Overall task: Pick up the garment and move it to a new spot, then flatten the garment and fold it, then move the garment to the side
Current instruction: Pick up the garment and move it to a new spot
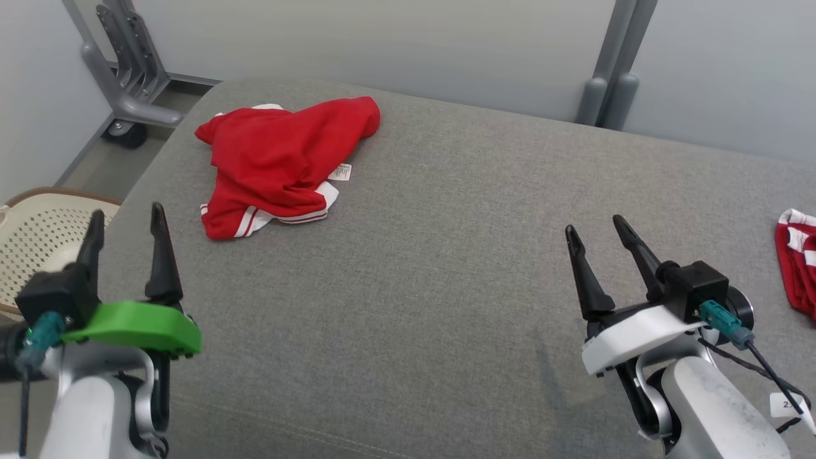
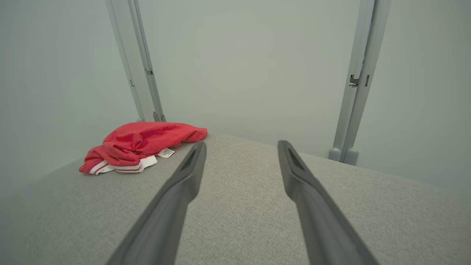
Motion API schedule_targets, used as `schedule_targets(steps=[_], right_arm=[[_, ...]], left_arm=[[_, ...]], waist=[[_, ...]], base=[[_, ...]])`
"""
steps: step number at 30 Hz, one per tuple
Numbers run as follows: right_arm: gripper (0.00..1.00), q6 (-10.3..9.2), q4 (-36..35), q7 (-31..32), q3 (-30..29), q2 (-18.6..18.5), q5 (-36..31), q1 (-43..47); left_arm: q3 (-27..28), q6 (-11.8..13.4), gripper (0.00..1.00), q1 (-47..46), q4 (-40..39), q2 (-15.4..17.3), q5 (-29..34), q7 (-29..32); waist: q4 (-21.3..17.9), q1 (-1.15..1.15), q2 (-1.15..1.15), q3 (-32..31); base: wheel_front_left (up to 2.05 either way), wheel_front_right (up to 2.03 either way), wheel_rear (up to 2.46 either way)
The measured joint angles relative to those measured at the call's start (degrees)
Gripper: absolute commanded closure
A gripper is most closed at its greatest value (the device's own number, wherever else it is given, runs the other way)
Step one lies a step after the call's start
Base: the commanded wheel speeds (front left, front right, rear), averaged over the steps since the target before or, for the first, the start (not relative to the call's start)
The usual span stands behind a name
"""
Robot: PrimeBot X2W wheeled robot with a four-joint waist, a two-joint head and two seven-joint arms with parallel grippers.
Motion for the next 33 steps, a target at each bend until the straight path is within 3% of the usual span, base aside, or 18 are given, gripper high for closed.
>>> schedule_targets(steps=[9,21,33], right_arm=[[0.0,-0.33,-3.13,2.0,-0.81,-2.56,-2.38,-4.91],[0.0,-0.36,-7.9,4.24,-2.76,-5.83,-4.03,-9.27],[0.0,-0.36,-11.77,5.81,-4.66,-8.56,-5.26,-13.46]], left_arm=[[6.49,0.02,0.0,-15.97,6.31,3.53,-4.49,11.13],[11.6,0.02,0.0,-25.54,14.14,6.98,-6.97,19.93],[16.41,0.03,0.0,-32.86,21.95,5.71,-8.12,22.07]], waist=[[-3.81,0.0,0.0,4.42],[-8.97,0.0,0.0,11.71],[-13.19,0.0,0.0,21.27]], base=[[0.0,0.0,0.0],[0.0,0.0,0.0],[0.0,0.0,0.0]])
